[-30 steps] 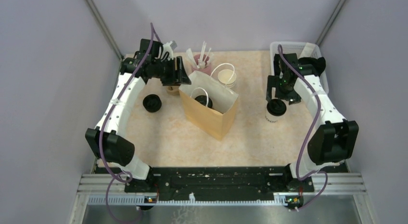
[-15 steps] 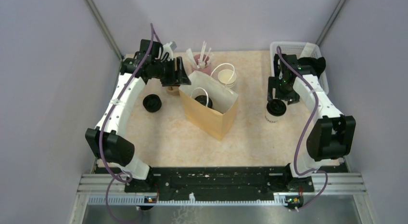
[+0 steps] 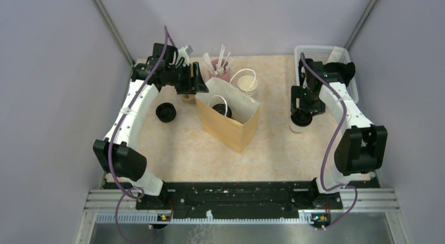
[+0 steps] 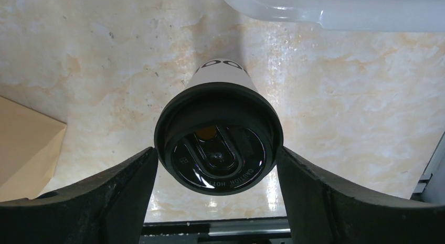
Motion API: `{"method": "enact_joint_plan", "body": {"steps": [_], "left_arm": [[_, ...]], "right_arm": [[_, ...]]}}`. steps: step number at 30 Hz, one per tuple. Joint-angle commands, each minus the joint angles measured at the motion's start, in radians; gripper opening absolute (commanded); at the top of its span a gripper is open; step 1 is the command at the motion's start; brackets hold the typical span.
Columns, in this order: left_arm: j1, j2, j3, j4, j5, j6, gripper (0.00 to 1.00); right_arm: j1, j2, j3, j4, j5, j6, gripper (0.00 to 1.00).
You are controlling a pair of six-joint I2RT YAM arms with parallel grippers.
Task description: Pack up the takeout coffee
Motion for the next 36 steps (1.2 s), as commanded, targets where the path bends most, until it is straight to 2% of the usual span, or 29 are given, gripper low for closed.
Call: {"method": "enact_joint_plan", "body": {"steps": [1, 16, 22, 26, 29, 36], "left_arm": [[-0.003, -0.027, -0.006, 0.039, 0.024, 0.003, 0.68], [-0.005, -0.022, 0.0, 0.033, 0.003, 0.003, 0.66], [-0.008, -0.006, 0.026, 0.021, -0.005, 0.004, 0.68], [-0.016, 0.013, 0.055, 0.004, -0.02, 0.01, 0.67], [-0.025, 0.031, 0.075, -0.008, -0.04, 0.02, 0.63], [-0.039, 0.084, 0.123, -0.023, -0.082, 0.052, 0.57]], "right_arm": [[-0.004, -0.028, -0.008, 0.005, 0.011, -0.017, 0.82], [0.005, -0.016, -0.024, 0.018, 0.044, -0.027, 0.73], [0.018, -0.011, -0.032, 0.025, 0.066, -0.027, 0.74], [0.019, -0.027, -0.001, 0.0, 0.078, -0.024, 0.63], [0.02, -0.092, 0.048, -0.019, 0.084, -0.002, 0.6], [0.02, -0.257, 0.214, -0.011, -0.093, 0.033, 0.46]]}}
